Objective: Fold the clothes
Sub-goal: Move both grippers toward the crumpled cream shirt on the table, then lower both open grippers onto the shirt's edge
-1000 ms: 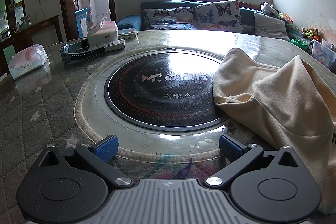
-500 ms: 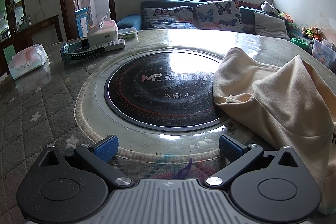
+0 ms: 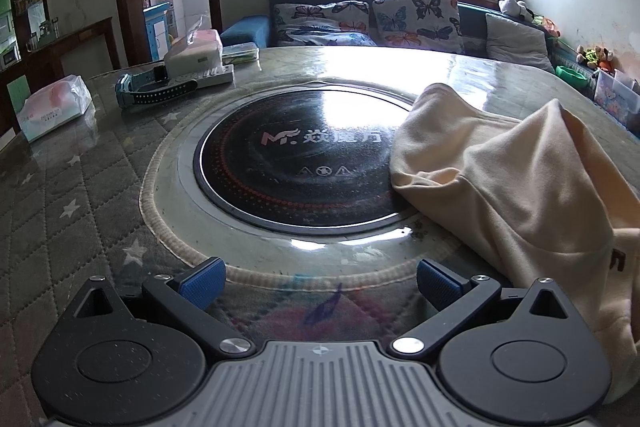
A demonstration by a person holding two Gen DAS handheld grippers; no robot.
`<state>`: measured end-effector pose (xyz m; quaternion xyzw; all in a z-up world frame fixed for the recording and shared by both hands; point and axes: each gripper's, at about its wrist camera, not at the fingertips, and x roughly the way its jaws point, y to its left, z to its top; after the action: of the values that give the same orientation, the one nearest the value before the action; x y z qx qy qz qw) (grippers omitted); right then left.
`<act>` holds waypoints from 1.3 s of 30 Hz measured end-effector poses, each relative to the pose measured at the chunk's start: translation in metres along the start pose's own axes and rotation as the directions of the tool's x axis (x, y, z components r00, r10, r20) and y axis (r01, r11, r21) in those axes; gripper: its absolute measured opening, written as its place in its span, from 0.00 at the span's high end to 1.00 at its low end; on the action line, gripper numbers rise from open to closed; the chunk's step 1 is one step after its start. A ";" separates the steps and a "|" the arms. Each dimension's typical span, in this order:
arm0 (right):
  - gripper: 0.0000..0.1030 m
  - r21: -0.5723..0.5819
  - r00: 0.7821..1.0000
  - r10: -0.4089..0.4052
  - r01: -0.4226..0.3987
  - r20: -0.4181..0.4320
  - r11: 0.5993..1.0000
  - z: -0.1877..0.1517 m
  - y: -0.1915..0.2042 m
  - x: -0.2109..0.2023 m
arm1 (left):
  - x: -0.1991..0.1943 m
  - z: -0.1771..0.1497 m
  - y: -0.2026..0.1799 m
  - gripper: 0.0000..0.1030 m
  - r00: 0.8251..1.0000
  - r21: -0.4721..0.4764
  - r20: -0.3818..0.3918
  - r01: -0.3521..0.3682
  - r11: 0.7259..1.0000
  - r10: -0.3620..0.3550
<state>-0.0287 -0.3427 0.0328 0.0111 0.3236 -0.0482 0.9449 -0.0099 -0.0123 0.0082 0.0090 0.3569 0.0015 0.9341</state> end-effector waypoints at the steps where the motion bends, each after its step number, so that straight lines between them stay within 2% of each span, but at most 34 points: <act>1: 0.00 -0.006 1.000 0.010 -0.010 0.003 1.000 0.000 0.003 -0.003 | -0.002 -0.001 -0.001 0.00 1.000 0.002 0.001 0.003 1.000 -0.003; 11: 0.00 -0.076 0.995 0.098 -0.098 -0.004 0.992 -0.008 0.026 -0.026 | -0.018 -0.006 -0.015 0.00 1.000 0.028 0.004 0.016 0.999 -0.016; 25: 0.01 -0.181 0.985 0.174 -0.171 -0.001 0.968 -0.015 0.055 -0.051 | -0.033 -0.010 -0.032 0.00 0.999 0.077 0.016 0.029 0.997 -0.030; 39: 0.01 -0.206 0.978 0.210 -0.207 -0.008 0.956 -0.021 0.069 -0.063 | -0.044 -0.015 -0.041 0.00 0.999 0.106 0.023 0.037 0.994 -0.040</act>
<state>-0.0840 -0.2672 0.0542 -0.0532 0.3174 0.0853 0.9430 -0.0530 -0.0531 0.0261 0.0513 0.3447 -0.0353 0.9366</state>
